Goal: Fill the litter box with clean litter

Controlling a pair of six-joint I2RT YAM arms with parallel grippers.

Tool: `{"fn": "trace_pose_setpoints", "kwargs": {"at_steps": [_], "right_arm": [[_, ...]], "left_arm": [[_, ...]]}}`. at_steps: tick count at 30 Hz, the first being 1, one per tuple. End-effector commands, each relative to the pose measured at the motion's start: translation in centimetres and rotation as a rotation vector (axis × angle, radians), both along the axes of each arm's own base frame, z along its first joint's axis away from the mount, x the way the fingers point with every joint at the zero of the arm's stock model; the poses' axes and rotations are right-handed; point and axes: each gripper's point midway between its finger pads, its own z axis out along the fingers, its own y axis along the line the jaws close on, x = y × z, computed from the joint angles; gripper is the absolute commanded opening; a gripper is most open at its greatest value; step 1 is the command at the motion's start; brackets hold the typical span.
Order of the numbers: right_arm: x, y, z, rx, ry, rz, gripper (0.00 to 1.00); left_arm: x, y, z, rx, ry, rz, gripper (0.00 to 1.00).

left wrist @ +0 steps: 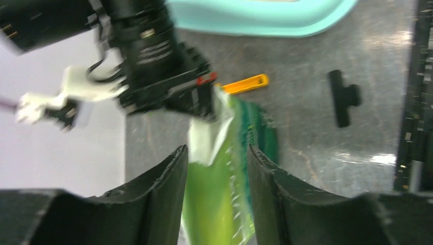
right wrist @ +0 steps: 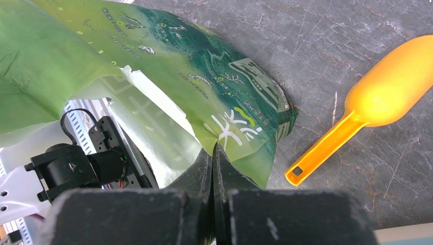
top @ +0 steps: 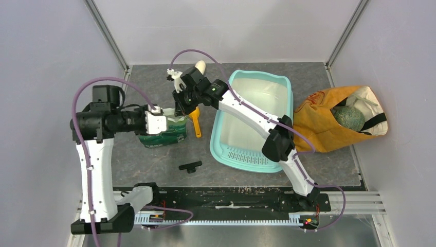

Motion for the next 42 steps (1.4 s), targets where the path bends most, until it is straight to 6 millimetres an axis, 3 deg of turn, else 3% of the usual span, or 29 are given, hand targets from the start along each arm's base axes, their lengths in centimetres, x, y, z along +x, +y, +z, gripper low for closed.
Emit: {"fn": "trace_pose_setpoints", "kwargs": {"at_steps": [1,8,16,24,32,35,40,42], "right_arm": [[-0.8,1.5,2.7,0.106,-0.014,0.042,0.0],[-0.7,1.2,3.1,0.124,0.003,0.042,0.0],[-0.6,1.3,3.4,0.136,0.003,0.043,0.0],[-0.4,1.3,3.7,0.146,0.01,0.032,0.0],[-0.5,1.4,4.0,0.159,0.017,0.032,0.0],[-0.5,1.4,4.1,0.162,0.014,0.032,0.0],[-0.4,1.6,4.2,0.172,0.02,0.022,0.0],[-0.2,1.6,4.3,0.176,0.023,0.008,0.0]], "left_arm": [[-1.0,-0.9,-3.9,0.037,0.172,-0.023,0.49],[3.0,-1.8,-7.1,0.131,0.076,-0.08,0.47],[6.9,-0.9,-8.0,0.211,0.027,-0.022,0.5],[6.7,-0.2,-9.8,0.305,0.084,-0.055,0.49],[7.0,0.7,-11.4,0.384,0.124,-0.055,0.41],[6.8,0.9,-11.9,0.412,0.14,-0.06,0.32],[5.7,0.1,-11.4,0.387,0.155,-0.093,0.03],[5.3,-0.4,-10.7,0.364,0.138,-0.103,0.02]]}}
